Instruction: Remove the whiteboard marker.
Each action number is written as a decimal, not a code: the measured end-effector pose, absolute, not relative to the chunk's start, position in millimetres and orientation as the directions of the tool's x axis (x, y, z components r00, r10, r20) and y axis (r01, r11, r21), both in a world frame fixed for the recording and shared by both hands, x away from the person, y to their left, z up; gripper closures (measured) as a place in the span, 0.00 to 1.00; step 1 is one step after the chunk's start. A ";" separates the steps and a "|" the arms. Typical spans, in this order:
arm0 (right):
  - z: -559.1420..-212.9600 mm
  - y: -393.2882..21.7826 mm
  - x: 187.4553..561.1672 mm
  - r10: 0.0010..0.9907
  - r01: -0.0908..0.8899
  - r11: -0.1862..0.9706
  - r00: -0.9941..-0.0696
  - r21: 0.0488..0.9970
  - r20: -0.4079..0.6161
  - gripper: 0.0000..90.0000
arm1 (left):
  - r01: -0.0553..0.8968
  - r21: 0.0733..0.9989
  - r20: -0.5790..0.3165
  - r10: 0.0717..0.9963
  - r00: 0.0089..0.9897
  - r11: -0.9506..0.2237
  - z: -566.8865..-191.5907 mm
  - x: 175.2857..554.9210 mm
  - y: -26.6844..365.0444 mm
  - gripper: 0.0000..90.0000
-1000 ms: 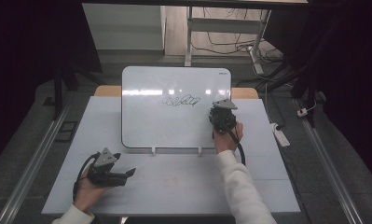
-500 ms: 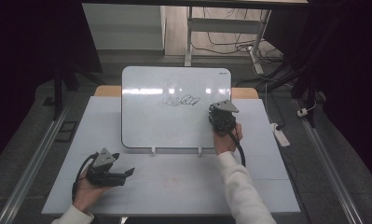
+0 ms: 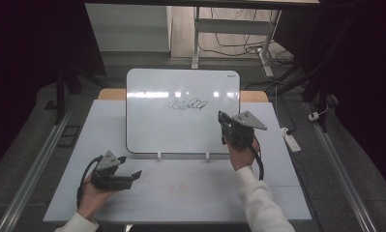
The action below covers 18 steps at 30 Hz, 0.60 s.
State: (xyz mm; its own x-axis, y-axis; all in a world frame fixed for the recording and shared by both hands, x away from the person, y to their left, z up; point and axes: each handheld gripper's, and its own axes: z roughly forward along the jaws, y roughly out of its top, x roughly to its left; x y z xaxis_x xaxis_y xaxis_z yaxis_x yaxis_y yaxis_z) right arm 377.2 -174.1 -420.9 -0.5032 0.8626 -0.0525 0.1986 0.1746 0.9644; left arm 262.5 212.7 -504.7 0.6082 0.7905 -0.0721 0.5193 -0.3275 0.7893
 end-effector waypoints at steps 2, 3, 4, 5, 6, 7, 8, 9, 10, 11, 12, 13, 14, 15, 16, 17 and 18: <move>-420.3 -173.1 372.1 0.845 0.189 0.172 -0.532 0.967 -0.046 0.90 | 0.517 0.790 -0.073 0.787 0.613 -0.330 -502.2 263.8 209.5 0.23; -420.4 -172.3 369.7 0.837 0.186 0.170 -0.545 0.968 -0.042 0.90 | 0.510 0.794 -0.076 0.778 0.624 -0.331 -496.2 266.7 202.5 0.23; -420.7 -171.5 367.8 0.830 0.185 0.167 -0.557 0.968 -0.036 0.90 | 0.505 0.797 -0.077 0.773 0.630 -0.332 -493.2 268.6 198.4 0.23; -421.0 -170.6 365.9 0.822 0.187 0.162 -0.569 0.969 -0.027 0.90 | 0.501 0.798 -0.076 0.768 0.635 -0.336 -490.1 270.6 193.9 0.23; -421.4 -169.8 364.0 0.814 0.185 0.157 -0.581 0.970 -0.021 0.90 | 0.496 0.799 -0.076 0.763 0.642 -0.339 -487.3 272.9 189.0 0.24; -421.8 -169.0 362.0 0.807 0.182 0.153 -0.590 0.971 -0.016 0.90 | 0.492 0.801 -0.077 0.756 0.650 -0.341 -484.7 275.7 183.7 0.24; -422.1 -167.9 360.1 0.801 0.181 0.152 -0.599 0.972 -0.013 0.90 | 0.491 0.804 -0.088 0.749 0.656 -0.336 -482.5 278.7 177.9 0.24; -422.5 -166.7 358.7 0.794 0.176 0.156 -0.607 0.972 -0.017 0.90 | 0.491 0.806 -0.101 0.740 0.665 -0.331 -480.3 282.2 172.1 0.24; -422.9 -165.2 357.5 0.787 0.174 0.158 -0.616 0.972 -0.018 0.90 | 0.490 0.809 -0.117 0.730 0.674 -0.323 -478.4 285.9 166.0 0.24; -423.4 -164.1 356.5 0.780 0.173 0.160 -0.626 0.972 -0.016 0.90 | 0.493 0.811 -0.135 0.717 0.684 -0.317 -476.6 289.7 159.8 0.25; -424.0 -162.9 355.3 0.773 0.175 0.159 -0.634 0.972 -0.012 0.90 | 0.495 0.812 -0.152 0.705 0.693 -0.311 -474.9 293.4 153.4 0.25; -424.6 -161.6 354.1 0.768 0.176 0.164 -0.640 0.971 -0.014 0.90 | 0.496 0.812 -0.166 0.693 0.702 -0.308 -473.3 297.0 146.8 0.25; -425.4 -160.1 353.0 0.762 0.172 0.171 -0.647 0.970 -0.020 0.90 | 0.497 0.812 -0.179 0.681 0.710 -0.305 -471.6 300.5 140.3 0.26; -425.8 -158.7 351.6 0.757 0.169 0.174 -0.653 0.970 -0.022 0.90 | 0.500 0.812 -0.196 0.668 0.718 -0.300 -470.1 303.8 134.3 0.26; -426.1 -157.6 350.6 0.751 0.165 0.177 -0.660 0.970 -0.025 0.90 | 0.502 0.813 -0.210 0.654 0.727 -0.297 -468.7 307.0 128.9 0.27; -426.2 -156.5 349.5 0.747 0.162 0.180 -0.665 0.970 -0.028 0.90 | 0.503 0.812 -0.221 0.643 0.733 -0.295 -467.5 310.0 123.9 0.27; -426.1 -155.4 348.2 0.743 0.162 0.180 -0.669 0.970 -0.026 0.90 | 0.503 0.812 -0.221 0.643 0.733 -0.295 -467.5 310.0 123.9 0.27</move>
State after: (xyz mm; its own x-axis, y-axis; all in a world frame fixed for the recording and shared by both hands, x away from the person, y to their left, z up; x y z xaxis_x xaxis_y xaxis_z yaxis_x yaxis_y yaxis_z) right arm 348.2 -155.4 -426.1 -0.6686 0.7431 -0.0263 0.1619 0.1800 0.9703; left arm 310.0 123.9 -467.5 0.7329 0.6435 -0.2208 0.5035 -0.2948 0.8122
